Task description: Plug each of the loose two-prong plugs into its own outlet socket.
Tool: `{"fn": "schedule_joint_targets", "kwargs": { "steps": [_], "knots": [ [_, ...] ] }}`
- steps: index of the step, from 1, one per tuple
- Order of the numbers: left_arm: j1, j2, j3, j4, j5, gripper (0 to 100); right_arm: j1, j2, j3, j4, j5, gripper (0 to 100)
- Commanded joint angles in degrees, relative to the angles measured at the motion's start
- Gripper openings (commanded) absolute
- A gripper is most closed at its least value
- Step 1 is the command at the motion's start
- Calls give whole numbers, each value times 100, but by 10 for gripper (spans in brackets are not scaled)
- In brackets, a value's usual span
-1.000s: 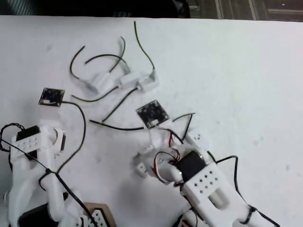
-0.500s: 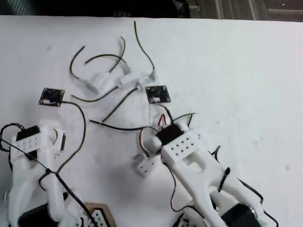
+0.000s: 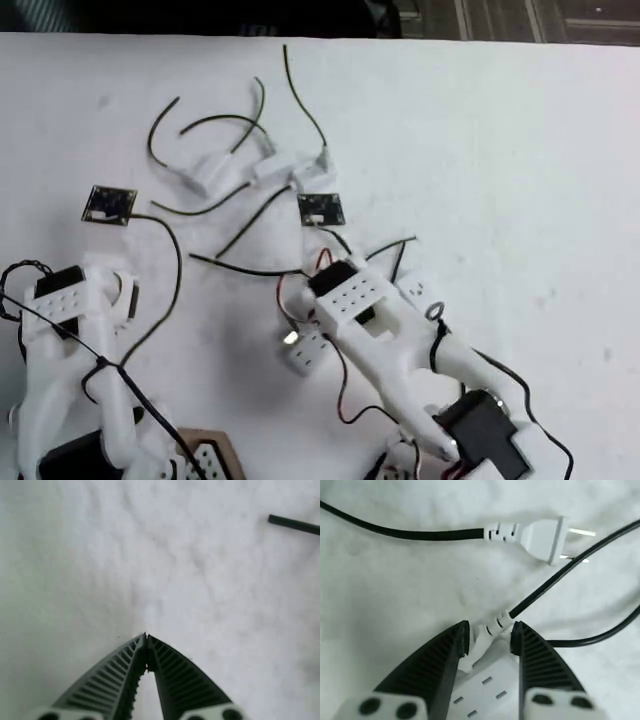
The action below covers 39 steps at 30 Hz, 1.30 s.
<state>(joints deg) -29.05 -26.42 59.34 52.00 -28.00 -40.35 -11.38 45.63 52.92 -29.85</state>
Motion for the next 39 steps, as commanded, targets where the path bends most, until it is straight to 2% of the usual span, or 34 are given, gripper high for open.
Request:
{"fn": "schedule_joint_targets", "kwargs": {
  "steps": [1, 10, 19, 25, 39],
  "knots": [
    [-57, -207, -18, -53, 26, 24, -31, 40, -237, -136, -53, 140],
    [-57, -207, -18, -53, 26, 24, -4, 48, -220, -207, -229, 34],
    [-57, -207, -18, -44, 26, 24, -4, 48, -211, -207, -229, 38],
    [-57, -207, -18, -44, 26, 24, -31, 57, -185, -171, -229, 139],
    [-57, -207, -18, -44, 35, 24, -242, 84, -149, -207, 123, 68]
  ]
}}
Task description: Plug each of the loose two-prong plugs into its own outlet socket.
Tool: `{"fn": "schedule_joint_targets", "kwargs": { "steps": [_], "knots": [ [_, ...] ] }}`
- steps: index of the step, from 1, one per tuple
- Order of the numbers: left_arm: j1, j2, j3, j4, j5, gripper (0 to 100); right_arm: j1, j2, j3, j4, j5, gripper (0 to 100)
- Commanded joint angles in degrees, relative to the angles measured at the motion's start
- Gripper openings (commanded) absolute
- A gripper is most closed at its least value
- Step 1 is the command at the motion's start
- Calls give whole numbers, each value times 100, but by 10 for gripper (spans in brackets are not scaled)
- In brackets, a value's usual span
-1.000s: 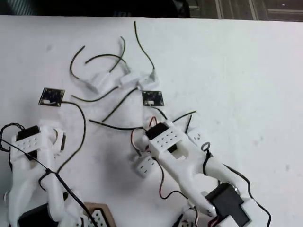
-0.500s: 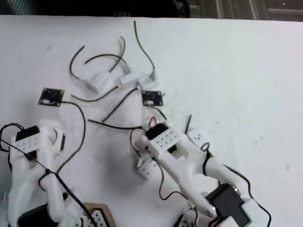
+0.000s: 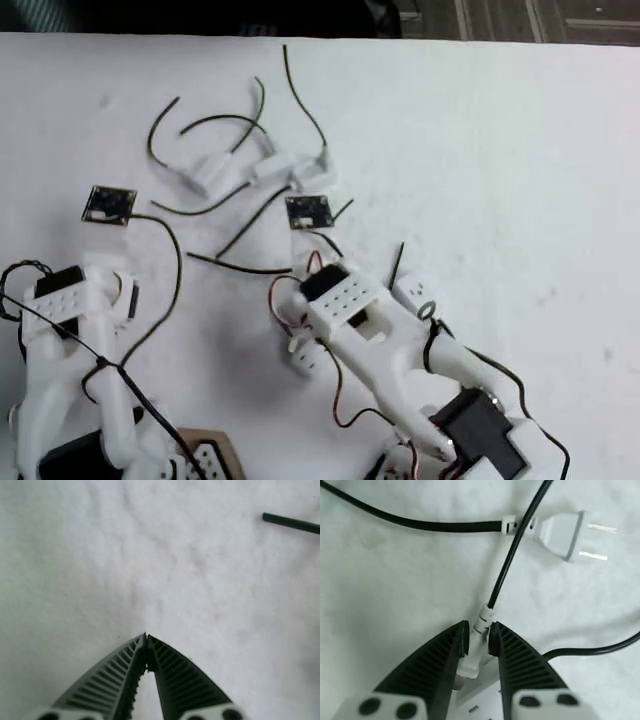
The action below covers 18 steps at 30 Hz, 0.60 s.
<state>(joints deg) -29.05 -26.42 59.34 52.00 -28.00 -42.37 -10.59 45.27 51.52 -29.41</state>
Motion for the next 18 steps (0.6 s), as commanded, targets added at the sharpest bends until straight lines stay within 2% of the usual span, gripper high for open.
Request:
{"fn": "schedule_joint_targets", "kwargs": {
  "steps": [1, 10, 18],
  "knots": [
    [-57, -207, -18, -44, 35, 24, -40, 66, -114, -66, 88, 68],
    [-57, -207, -18, -44, 35, 24, -31, 1262, -651, 92, 264, 22],
    [-57, -207, -18, -44, 35, 24, -22, -224, -651, 945, 642, 17]
  ]
}}
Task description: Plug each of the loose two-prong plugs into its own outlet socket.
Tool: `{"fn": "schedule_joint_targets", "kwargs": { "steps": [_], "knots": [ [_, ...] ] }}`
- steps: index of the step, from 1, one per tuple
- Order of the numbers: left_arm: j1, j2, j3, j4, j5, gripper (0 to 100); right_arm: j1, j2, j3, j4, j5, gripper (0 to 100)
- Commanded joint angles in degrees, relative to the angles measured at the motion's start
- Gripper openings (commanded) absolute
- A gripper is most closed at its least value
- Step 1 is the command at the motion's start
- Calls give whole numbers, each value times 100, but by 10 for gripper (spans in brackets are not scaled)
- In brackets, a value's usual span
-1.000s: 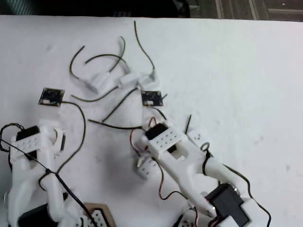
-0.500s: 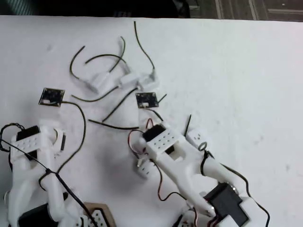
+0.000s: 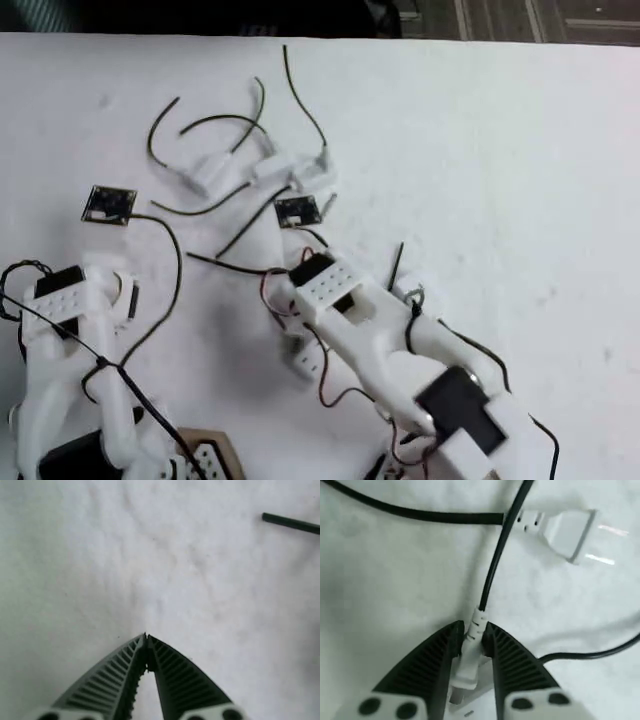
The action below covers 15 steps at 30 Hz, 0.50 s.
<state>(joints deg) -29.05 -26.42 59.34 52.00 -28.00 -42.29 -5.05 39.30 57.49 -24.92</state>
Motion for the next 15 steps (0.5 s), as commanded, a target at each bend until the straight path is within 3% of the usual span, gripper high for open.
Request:
{"fn": "schedule_joint_targets", "kwargs": {
  "steps": [1, 8, 15],
  "knots": [
    [-57, -207, -18, -44, 35, 24, -31, -1059, -44, 514, 308, 17],
    [-57, -207, -18, -44, 35, 24, -31, -2941, 79, 1666, 1345, 17],
    [-57, -207, -9, -44, 26, 24, -48, -5288, 1204, 1719, 2101, 17]
  ]
}}
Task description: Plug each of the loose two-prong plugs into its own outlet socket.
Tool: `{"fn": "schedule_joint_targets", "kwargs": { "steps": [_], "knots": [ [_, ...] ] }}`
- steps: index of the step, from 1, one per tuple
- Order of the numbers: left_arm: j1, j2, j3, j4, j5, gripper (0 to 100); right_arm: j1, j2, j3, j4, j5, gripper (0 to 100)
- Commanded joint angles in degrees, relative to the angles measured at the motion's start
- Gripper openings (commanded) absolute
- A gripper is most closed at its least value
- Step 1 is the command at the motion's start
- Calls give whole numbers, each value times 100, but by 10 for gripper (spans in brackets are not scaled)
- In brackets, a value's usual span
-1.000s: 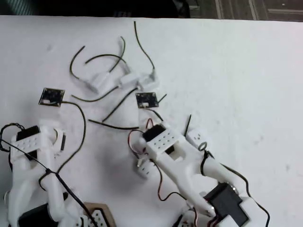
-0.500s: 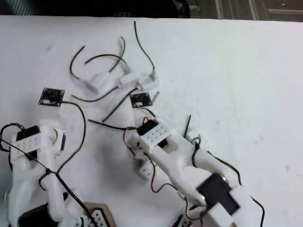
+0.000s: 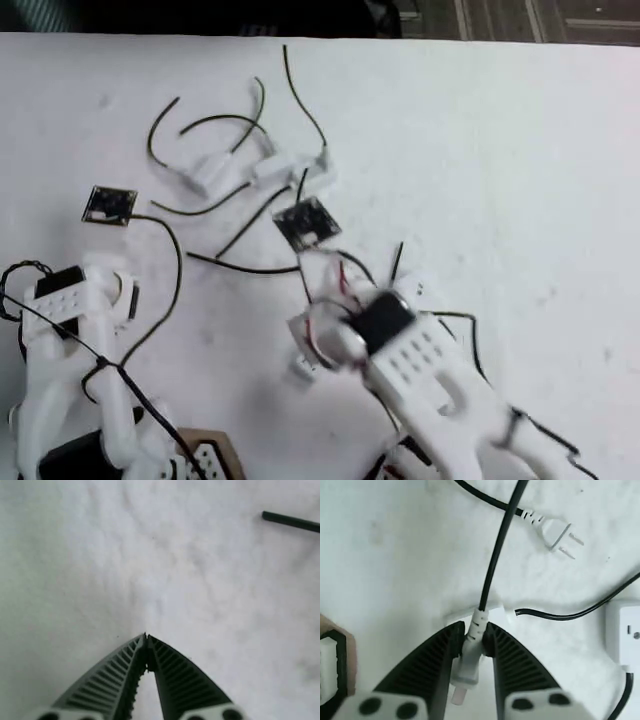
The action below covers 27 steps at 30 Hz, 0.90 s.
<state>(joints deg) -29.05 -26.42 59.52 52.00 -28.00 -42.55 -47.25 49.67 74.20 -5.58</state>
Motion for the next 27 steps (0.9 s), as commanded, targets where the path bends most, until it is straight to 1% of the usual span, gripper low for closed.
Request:
{"fn": "schedule_joint_targets", "kwargs": {
  "steps": [1, 6, 9, 12, 16, 19, 21, 27],
  "knots": [
    [-57, -207, -26, -44, 26, 24, -22, -1455, 211, 48, 176, 17],
    [-31, -215, -53, -53, 26, 24, -31, -3037, 246, -198, 255, 16],
    [-13, -224, -123, -44, 35, 24, -101, -3486, 264, -233, 545, 16],
    [154, -224, -334, -44, 70, 24, -268, -3644, 264, -207, 563, 16],
    [901, -224, -633, -79, 114, 24, -514, -3679, 255, -233, 580, 16],
    [1543, -224, -949, -53, 431, 24, -716, -3688, 211, -233, 589, 16],
    [1895, -224, -1204, 0, 492, 24, -787, -3688, 220, -233, 589, 16],
    [2932, -286, -1873, 554, 571, 24, -787, -3688, 220, -242, 677, 16]
  ]
}}
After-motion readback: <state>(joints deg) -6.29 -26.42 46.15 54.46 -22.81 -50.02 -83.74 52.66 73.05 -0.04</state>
